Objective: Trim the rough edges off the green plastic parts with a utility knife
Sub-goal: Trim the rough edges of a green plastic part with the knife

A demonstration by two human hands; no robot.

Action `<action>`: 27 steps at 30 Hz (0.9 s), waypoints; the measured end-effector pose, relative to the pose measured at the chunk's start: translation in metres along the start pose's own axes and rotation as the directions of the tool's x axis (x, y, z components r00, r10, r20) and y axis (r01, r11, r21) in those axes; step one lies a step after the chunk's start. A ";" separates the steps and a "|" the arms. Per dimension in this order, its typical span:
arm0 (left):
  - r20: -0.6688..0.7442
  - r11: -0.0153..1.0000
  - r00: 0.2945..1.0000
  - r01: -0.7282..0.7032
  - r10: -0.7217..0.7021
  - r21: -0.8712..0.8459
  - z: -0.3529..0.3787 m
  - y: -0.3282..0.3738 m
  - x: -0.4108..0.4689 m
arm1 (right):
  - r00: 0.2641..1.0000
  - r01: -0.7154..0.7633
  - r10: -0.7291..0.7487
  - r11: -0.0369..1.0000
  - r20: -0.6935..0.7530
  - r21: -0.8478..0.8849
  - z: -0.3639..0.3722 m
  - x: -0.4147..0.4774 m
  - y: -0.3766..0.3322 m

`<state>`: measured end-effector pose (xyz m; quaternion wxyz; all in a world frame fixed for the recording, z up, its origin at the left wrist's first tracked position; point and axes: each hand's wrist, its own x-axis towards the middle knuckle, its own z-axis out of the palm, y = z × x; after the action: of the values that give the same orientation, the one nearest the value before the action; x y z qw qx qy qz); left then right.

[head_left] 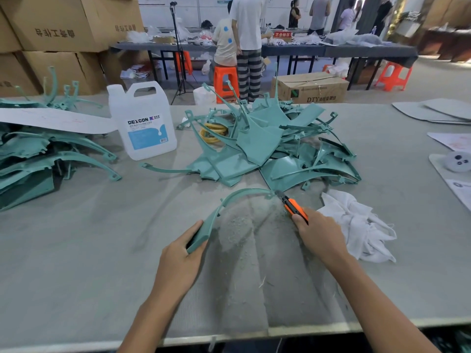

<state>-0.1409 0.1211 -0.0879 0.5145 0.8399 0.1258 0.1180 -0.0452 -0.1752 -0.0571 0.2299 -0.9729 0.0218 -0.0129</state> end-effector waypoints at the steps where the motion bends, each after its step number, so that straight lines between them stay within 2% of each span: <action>1: 0.006 1.000 1.000 -0.003 0.003 0.003 -0.001 0.001 0.000 | 1.000 0.004 -0.004 1.000 -0.006 0.021 0.001 -0.002 0.002; 6: 0.009 1.000 1.000 -0.008 0.007 0.016 0.000 0.001 0.002 | 0.993 0.052 -0.028 0.977 -0.116 0.209 -0.007 -0.023 -0.001; 8: 0.007 0.999 1.000 -0.023 0.022 0.045 0.001 0.001 0.000 | 0.985 0.147 -0.121 0.963 -0.126 0.227 -0.010 -0.035 -0.015; 11: 0.004 0.995 0.999 -0.041 0.041 0.091 0.002 -0.003 -0.001 | 0.942 0.333 -0.335 0.912 -0.035 0.240 -0.005 -0.052 -0.044; 13: -0.002 0.996 0.999 -0.037 0.037 0.085 0.001 -0.004 -0.001 | 0.912 0.402 -0.410 0.893 -0.003 0.205 0.001 -0.053 -0.056; 15: -0.003 0.996 1.000 -0.031 0.031 0.083 0.000 -0.003 -0.001 | 0.931 0.361 -0.364 0.920 -0.013 0.151 0.002 -0.041 -0.056; 18: 0.008 0.996 1.000 -0.024 0.023 0.089 0.000 -0.001 -0.002 | 0.994 0.110 -0.110 0.994 0.018 -0.016 -0.008 -0.008 -0.031; 20: 0.002 0.998 1.000 -0.007 0.007 0.069 0.000 -0.001 -0.002 | 0.998 0.001 0.006 0.992 0.056 -0.123 -0.018 0.011 -0.013; 24: -0.004 0.998 1.000 -0.002 0.002 0.057 0.001 -0.001 -0.001 | 0.999 0.027 -0.021 0.988 0.047 -0.149 -0.026 0.017 -0.012; 27: -0.017 0.999 1.000 0.016 -0.015 0.052 0.002 0.001 0.000 | 0.991 0.129 -0.128 0.991 -0.030 0.035 -0.025 0.003 -0.026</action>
<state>-0.1407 0.1194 -0.0879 0.4921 0.8512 0.1395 0.1177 -0.0417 -0.1638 -0.0229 0.2464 -0.9675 -0.0380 -0.0418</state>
